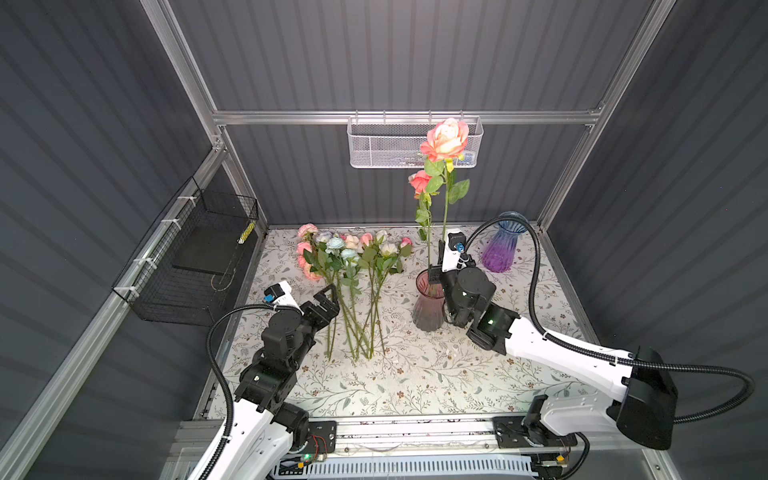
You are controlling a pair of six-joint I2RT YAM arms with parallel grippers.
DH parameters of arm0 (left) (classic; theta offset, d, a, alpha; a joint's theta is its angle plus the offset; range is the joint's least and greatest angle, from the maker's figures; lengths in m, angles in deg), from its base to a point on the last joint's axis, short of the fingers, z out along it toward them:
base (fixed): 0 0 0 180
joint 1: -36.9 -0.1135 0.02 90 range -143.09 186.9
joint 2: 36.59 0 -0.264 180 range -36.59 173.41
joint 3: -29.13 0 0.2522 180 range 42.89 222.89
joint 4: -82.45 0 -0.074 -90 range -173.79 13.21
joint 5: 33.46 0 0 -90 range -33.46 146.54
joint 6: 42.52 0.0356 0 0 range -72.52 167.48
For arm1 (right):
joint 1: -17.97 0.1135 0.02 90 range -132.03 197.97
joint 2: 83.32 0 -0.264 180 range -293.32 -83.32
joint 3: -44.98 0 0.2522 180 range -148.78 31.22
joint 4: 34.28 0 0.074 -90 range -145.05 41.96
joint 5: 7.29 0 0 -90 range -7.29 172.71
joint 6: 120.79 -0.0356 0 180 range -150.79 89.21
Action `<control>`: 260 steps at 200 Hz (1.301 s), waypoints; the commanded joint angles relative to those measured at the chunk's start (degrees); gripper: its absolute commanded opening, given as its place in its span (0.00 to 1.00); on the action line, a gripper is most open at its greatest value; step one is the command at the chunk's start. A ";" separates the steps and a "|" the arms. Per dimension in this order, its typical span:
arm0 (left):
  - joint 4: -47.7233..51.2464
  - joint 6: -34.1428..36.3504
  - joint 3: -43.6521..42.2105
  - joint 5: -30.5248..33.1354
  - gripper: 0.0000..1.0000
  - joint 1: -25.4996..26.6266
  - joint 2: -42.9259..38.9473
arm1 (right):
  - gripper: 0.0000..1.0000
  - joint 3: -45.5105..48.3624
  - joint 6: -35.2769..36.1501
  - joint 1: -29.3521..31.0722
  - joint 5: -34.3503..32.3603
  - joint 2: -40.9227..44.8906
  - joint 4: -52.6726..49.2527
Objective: Arrange the flowers into the vase
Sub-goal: 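Lower the pink rose stem into the pink vase with the right gripper, then open the right gripper and draw back while the left reaches to the flower pile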
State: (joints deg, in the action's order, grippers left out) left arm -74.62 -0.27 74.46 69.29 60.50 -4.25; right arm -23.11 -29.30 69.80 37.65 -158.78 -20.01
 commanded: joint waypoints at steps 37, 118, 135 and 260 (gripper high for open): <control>-2.86 -1.41 -1.97 -1.47 0.99 0.22 0.87 | 0.19 2.74 -11.89 -0.11 0.74 1.81 -10.14; -4.64 -1.90 -1.87 -3.68 0.99 0.22 3.72 | 0.29 6.38 -14.20 1.06 1.19 6.60 -12.27; -5.12 -1.91 -2.21 -3.88 0.99 0.20 4.00 | 0.37 6.45 -14.49 1.34 1.77 7.97 -13.41; -4.24 0.91 0.67 -4.25 0.93 0.22 13.42 | 0.52 10.33 -19.34 4.15 0.77 25.25 -24.36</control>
State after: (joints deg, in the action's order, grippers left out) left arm -80.42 -1.62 72.65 65.49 60.50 5.67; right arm -15.48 -45.80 73.76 40.60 -138.02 -39.77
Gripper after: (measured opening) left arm 0.954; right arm 0.514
